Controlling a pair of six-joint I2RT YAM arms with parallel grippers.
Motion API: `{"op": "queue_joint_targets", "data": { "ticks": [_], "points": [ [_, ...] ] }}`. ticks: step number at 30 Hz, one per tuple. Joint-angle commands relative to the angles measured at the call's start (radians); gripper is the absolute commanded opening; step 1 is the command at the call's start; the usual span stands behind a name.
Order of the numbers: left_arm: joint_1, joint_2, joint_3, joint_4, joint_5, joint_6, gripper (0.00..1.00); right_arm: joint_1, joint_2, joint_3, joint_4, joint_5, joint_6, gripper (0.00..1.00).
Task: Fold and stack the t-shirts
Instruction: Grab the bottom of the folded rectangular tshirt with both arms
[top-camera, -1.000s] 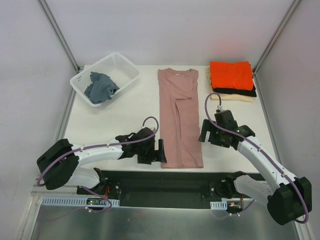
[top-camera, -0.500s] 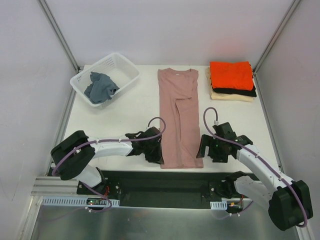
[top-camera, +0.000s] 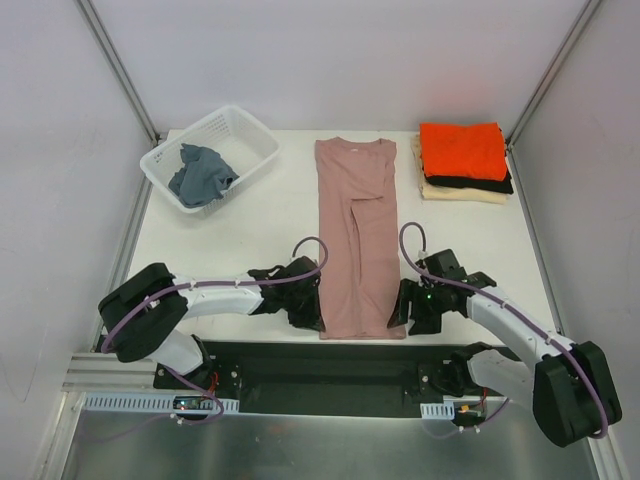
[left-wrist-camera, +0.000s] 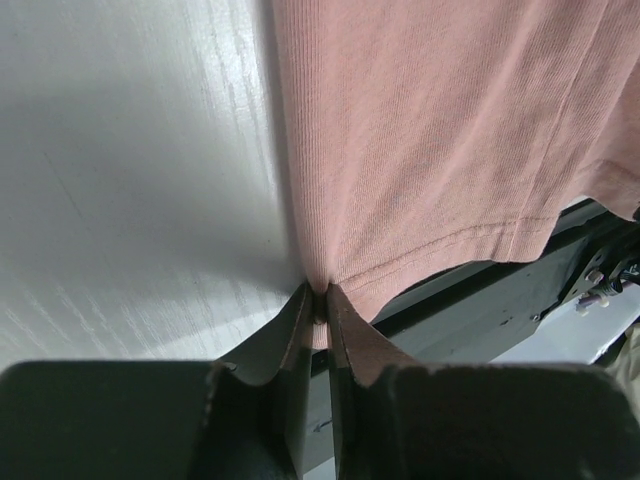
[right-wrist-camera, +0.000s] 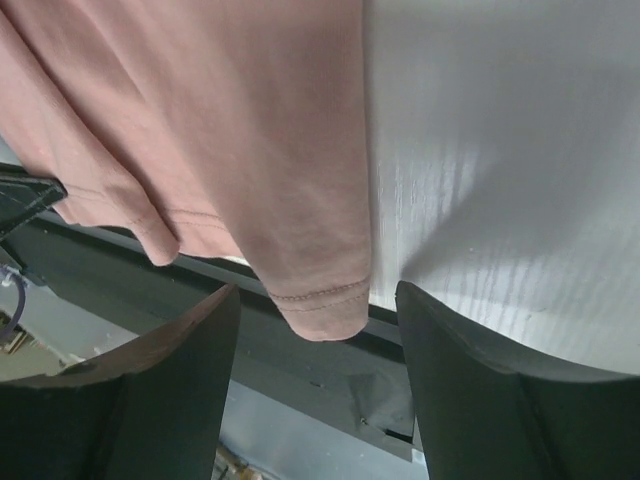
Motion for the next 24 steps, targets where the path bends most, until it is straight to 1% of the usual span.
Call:
{"op": "queue_joint_targets", "data": {
  "ticks": [1, 2, 3, 5, 6, 8, 9, 11, 12, 13, 14, 18, 20, 24],
  "points": [
    [-0.011, -0.045, -0.027, -0.047, -0.005, -0.017, 0.1, -0.003, 0.009, -0.04, 0.009, -0.109, 0.005, 0.66],
    [-0.01, -0.048, -0.028, -0.047, -0.006, -0.018, 0.11, -0.003, 0.012, -0.052, 0.015, -0.114, 0.002, 0.65],
    [-0.01, -0.048, -0.028, -0.047, -0.008, -0.017, 0.11, -0.003, 0.016, -0.054, 0.019, -0.116, 0.002, 0.6],
    [-0.01, -0.043, -0.024, -0.047, -0.011, -0.014, 0.1, -0.003, 0.03, -0.055, 0.025, -0.111, 0.002, 0.52],
    [-0.01, -0.039, -0.021, -0.047, -0.009, -0.012, 0.1, -0.002, 0.035, -0.054, 0.041, -0.109, 0.007, 0.45],
    [-0.014, -0.037, -0.013, -0.048, -0.006, -0.009, 0.09, -0.002, 0.036, -0.057, 0.064, -0.114, 0.008, 0.37],
    [-0.016, -0.037, -0.013, -0.047, -0.008, -0.007, 0.05, -0.003, 0.039, -0.051, 0.076, -0.125, 0.005, 0.25],
    [-0.017, -0.048, -0.016, -0.047, -0.011, -0.006, 0.0, -0.002, 0.039, -0.049, 0.079, -0.135, -0.002, 0.17],
    [-0.017, -0.054, -0.017, -0.048, -0.012, -0.006, 0.0, 0.001, 0.035, -0.049, 0.075, -0.152, -0.003, 0.11],
    [-0.017, -0.069, -0.021, -0.047, -0.009, -0.003, 0.0, 0.003, 0.021, -0.054, 0.07, -0.157, -0.003, 0.09],
    [-0.019, -0.08, -0.022, -0.05, -0.006, -0.003, 0.0, 0.003, 0.009, -0.054, 0.064, -0.163, 0.002, 0.05],
    [-0.017, -0.131, 0.001, -0.07, -0.037, 0.028, 0.0, 0.006, -0.049, -0.014, 0.024, -0.153, 0.004, 0.04],
    [-0.013, -0.135, 0.059, -0.097, -0.052, 0.072, 0.0, 0.004, -0.062, 0.053, 0.007, -0.133, -0.015, 0.03],
    [0.027, -0.122, 0.174, -0.172, -0.057, 0.152, 0.0, -0.002, -0.047, 0.192, -0.018, -0.012, -0.03, 0.03]
  ]
}}
